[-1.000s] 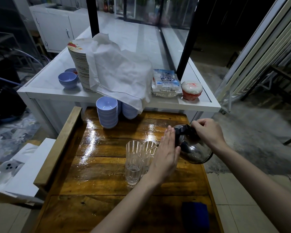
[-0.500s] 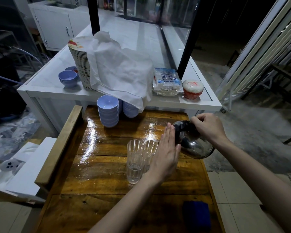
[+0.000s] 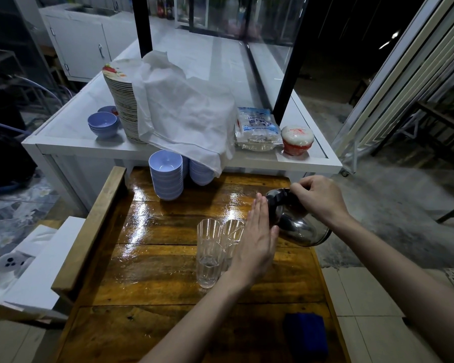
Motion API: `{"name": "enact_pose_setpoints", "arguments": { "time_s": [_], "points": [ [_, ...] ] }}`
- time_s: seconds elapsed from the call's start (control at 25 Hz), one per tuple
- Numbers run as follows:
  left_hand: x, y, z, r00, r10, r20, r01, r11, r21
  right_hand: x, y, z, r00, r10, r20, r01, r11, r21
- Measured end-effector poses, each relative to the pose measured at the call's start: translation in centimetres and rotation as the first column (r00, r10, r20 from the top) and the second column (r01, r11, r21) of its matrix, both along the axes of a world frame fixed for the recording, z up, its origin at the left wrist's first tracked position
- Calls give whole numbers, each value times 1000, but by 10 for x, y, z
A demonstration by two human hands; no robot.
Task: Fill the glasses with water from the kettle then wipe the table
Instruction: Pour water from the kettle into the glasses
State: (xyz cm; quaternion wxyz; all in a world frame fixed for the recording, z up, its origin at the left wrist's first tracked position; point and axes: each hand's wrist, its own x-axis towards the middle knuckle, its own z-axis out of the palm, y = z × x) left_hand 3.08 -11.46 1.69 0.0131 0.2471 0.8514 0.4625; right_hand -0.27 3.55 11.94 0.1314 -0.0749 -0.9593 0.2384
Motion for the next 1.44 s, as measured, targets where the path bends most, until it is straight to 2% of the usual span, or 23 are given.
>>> {"name": "enact_pose_setpoints", "arguments": {
  "time_s": [1.44],
  "points": [
    [-1,4,13,1000,5,-27,-4,999,42,-9,6,12,995,66,-71,-60,994,89]
  ]
}}
